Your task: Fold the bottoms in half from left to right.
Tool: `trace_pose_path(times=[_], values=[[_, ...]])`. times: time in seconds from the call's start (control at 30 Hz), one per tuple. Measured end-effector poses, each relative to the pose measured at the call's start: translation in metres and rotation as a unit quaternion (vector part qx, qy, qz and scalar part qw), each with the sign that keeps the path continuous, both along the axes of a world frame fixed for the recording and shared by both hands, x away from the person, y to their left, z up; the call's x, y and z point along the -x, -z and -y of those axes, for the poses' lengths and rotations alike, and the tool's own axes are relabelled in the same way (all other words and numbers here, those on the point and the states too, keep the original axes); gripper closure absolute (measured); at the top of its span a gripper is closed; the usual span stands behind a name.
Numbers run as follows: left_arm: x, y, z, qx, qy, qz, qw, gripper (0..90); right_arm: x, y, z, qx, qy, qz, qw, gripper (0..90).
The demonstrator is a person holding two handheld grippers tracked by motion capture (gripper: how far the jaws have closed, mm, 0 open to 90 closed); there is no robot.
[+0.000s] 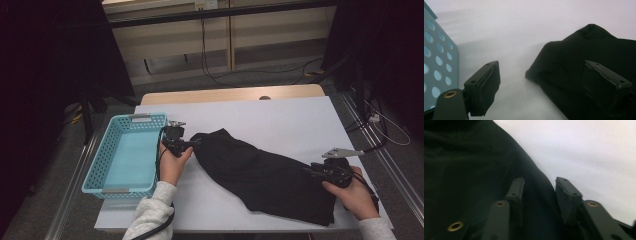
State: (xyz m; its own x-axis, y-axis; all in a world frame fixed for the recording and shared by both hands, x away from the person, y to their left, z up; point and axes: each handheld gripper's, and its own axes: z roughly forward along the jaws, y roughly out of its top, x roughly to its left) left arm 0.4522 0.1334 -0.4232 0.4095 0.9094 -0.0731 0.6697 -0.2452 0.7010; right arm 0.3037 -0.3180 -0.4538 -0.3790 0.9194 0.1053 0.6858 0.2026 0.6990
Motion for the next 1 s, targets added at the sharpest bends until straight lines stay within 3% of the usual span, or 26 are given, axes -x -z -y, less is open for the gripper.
trace_pose_path(times=[0.1, 0.13, 0.3, 0.33, 0.43, 0.53, 0.63, 0.73, 0.87, 0.9, 1.0], values=[[-0.001, -0.002, 0.000, 0.001, 0.003, -0.003, 1.0000, 15.0, 0.002, -0.001, 0.001, -0.008, -0.011, -0.009, 0.9999, 83.9], [-0.001, -0.002, 0.001, 0.004, 0.002, -0.001, 1.0000, 14.6, 0.003, 0.000, 0.000, -0.026, -0.019, -0.015, 0.9994, 85.5], [-0.001, -0.005, 0.003, -0.005, 0.005, 0.001, 1.0000, 14.3, 0.005, 0.001, 0.002, -0.055, -0.023, -0.024, 0.9979, 87.1], [0.000, -0.006, 0.003, -0.005, 0.003, 0.001, 1.0000, 14.3, 0.005, 0.000, 0.002, -0.054, -0.025, -0.027, 0.9979, 87.3], [0.000, -0.004, 0.002, -0.005, -0.001, 0.000, 1.0000, 14.8, 0.007, -0.006, 0.009, -0.018, -0.025, -0.028, 0.9991, 88.1], [-0.001, -0.002, 0.001, 0.003, -0.003, -0.011, 0.9999, 14.7, 0.011, -0.009, 0.022, -0.003, -0.013, -0.029, 0.9995, 88.2], [-0.002, 0.000, 0.000, 0.008, -0.008, -0.014, 0.9999, 15.7, 0.013, -0.010, 0.036, 0.002, 0.011, -0.028, 0.9996, 88.1], [-0.004, 0.005, 0.000, 0.005, -0.012, -0.022, 0.9997, 15.5, 0.014, -0.008, 0.042, 0.004, 0.018, -0.023, 0.9996, 87.8], [-0.005, 0.008, 0.000, 0.009, -0.010, -0.030, 0.9995, 16.5, 0.014, -0.009, 0.043, -0.005, 0.037, -0.003, 0.9993, 80.6], [-0.005, 0.010, -0.001, 0.000, -0.008, -0.031, 0.9995, 18.4, 0.013, -0.009, 0.041, -0.011, 0.029, -0.003, 0.9995, 75.9], [-0.005, 0.012, -0.003, 0.001, -0.010, -0.034, 0.9994, 25.1, 0.012, -0.011, 0.034, -0.011, 0.028, 0.003, 0.9995, 58.8]])
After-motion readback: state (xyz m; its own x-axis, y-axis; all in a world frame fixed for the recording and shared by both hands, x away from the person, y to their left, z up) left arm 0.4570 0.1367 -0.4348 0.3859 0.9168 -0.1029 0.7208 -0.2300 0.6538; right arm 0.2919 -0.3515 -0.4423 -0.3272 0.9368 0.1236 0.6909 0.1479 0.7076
